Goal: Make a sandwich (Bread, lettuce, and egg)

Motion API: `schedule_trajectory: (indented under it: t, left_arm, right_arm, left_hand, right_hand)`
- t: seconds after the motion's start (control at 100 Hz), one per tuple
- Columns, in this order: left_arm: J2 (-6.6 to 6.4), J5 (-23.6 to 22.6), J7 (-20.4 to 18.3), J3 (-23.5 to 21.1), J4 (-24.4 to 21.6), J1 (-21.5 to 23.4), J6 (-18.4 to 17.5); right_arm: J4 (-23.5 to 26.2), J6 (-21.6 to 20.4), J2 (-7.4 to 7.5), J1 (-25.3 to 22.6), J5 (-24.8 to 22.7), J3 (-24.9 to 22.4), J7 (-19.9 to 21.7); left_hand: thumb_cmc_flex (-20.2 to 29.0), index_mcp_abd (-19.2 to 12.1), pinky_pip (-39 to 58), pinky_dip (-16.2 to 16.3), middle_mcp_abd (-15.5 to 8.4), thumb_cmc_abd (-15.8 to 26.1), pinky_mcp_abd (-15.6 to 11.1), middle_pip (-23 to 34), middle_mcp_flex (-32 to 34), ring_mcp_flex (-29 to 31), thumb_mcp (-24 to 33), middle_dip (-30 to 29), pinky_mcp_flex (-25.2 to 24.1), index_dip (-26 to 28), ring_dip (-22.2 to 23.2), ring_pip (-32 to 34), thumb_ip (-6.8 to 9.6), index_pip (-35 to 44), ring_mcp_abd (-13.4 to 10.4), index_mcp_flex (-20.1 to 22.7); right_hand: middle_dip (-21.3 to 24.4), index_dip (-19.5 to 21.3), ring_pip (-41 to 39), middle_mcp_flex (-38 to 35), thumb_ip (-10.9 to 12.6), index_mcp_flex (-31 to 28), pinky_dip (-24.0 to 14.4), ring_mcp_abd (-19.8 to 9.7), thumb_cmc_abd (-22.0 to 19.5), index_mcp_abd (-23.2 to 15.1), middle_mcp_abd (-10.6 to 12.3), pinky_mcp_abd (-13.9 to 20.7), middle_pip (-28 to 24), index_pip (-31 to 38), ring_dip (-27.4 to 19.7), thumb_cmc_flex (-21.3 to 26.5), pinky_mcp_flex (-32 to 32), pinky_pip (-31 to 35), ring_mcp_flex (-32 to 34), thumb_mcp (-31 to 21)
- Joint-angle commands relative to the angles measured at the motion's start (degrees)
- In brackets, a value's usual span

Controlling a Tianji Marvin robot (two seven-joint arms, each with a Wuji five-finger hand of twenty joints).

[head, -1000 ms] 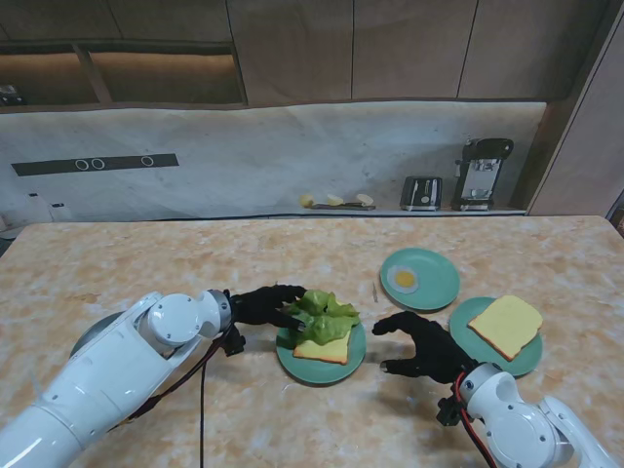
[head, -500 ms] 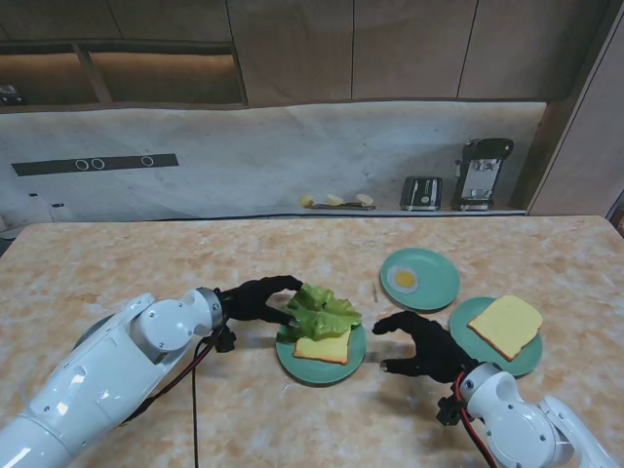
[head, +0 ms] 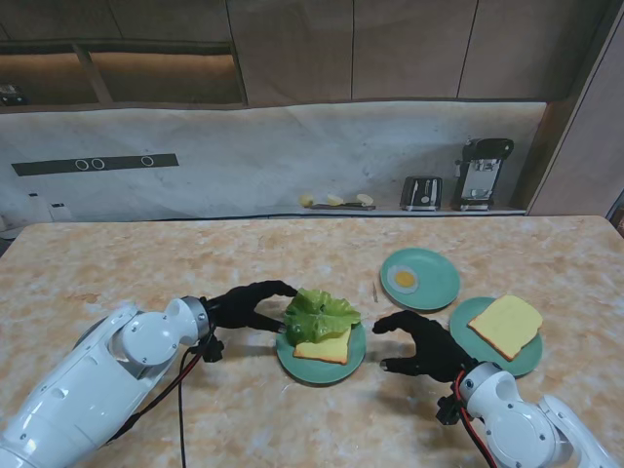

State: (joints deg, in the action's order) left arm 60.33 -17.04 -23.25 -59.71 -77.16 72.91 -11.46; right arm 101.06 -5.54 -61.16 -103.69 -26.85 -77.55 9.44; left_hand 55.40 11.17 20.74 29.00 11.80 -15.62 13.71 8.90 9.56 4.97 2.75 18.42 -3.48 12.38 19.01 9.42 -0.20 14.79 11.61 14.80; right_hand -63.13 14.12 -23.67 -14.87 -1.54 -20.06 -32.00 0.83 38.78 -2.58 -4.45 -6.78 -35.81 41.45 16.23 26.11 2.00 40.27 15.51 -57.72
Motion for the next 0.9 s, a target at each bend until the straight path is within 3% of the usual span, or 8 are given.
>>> schedule_trajectory:
  t: [0.0,0.16,0.44,0.6,0.89]
  left_arm:
    - [-0.48,-0.6,-1.2,-0.3,-0.7,0.9,-0.2]
    - [-0.91,-2.3,-1.5,-2.8,-3.5,3.7,-0.3]
    - [-0.66,-6.7,2.7,-10.5,-11.7,12.6,0.3]
    - [-0.26,-8.5,5.3,-13.9,-15.7,17.6,2.0]
    - [0.78,-9.9,10.8,-17.0,-19.7,24.0,3.7]
  right_arm:
    - [-0.1,-0.2,-0.43,-0.3,0.1,0.2,0.6]
    - [-0.3,-0.5,-0.51,-0.2,-0.1,0.1,0.2]
    - [-1.3,-1.2,-0.58,1.2,-2.7,-0.3,-1.0]
    - [-3.4,-0.7,-0.44,4.5,-4.7,0.1,-0.9]
    - [-8.8,1.6,-0.5,12.3,-8.6,2.7,-2.2]
  left_hand:
    - [-0.4,-0.6,1.2,1.2,-0.9,1.0,0.4,0.8,0.1,0.9,-1.5,0.3,-0.1,-0.1,0.6,0.9,-0.74,-0.1,-0.8,1.4]
    - [-1.0,-0.7,2.2,1.3,-1.0,1.5,0.5,1.2,0.2,1.2,-2.1,0.1,-0.5,0.0,0.7,1.0,-0.78,-0.3,-0.7,1.5]
    - [-3.9,-0.7,3.1,0.0,-0.1,2.9,1.4,4.5,1.9,3.6,-3.7,0.7,0.5,1.0,0.8,1.5,-1.07,0.6,0.2,3.1]
    - [-4.1,-0.8,4.3,-1.2,1.2,2.9,1.9,4.1,3.6,5.4,-3.6,-1.0,1.3,1.3,0.3,1.5,-1.15,0.5,1.3,3.8]
    - [-4.4,-0.5,6.1,-1.9,0.4,3.3,3.0,5.2,5.4,7.3,-3.7,-0.9,1.5,2.1,0.5,2.4,-1.21,1.5,1.3,5.6]
  right_hand:
    - [45.0,0.5,0.0,-0.4,-1.0,0.1,-0.6,-1.2,-0.3,0.2,0.4,0.7,-0.4,0.4,0.9,-2.1,0.8,-0.8,-0.1,-0.2]
    - [44.9,0.5,-0.1,-0.4,-1.0,0.0,-0.7,-1.2,-0.4,0.3,0.3,0.7,-0.4,0.4,0.9,-2.1,0.6,-0.8,0.0,-0.2]
    - [44.8,0.6,-0.4,-0.6,-1.1,0.0,-0.9,-0.9,-0.2,0.6,0.2,0.4,-0.8,0.7,1.0,-1.9,-0.2,-0.2,0.6,0.4]
    - [44.7,0.6,-0.9,-0.9,-1.1,-0.2,-1.0,-0.6,0.1,1.0,-0.1,0.0,-1.0,0.8,1.1,-1.6,-1.4,0.7,1.3,0.7]
    - [44.1,0.9,-2.6,-2.4,-1.1,-1.2,-1.0,0.1,0.6,2.0,-0.6,-0.5,-2.3,1.4,1.8,-1.0,-2.6,2.9,2.9,1.0]
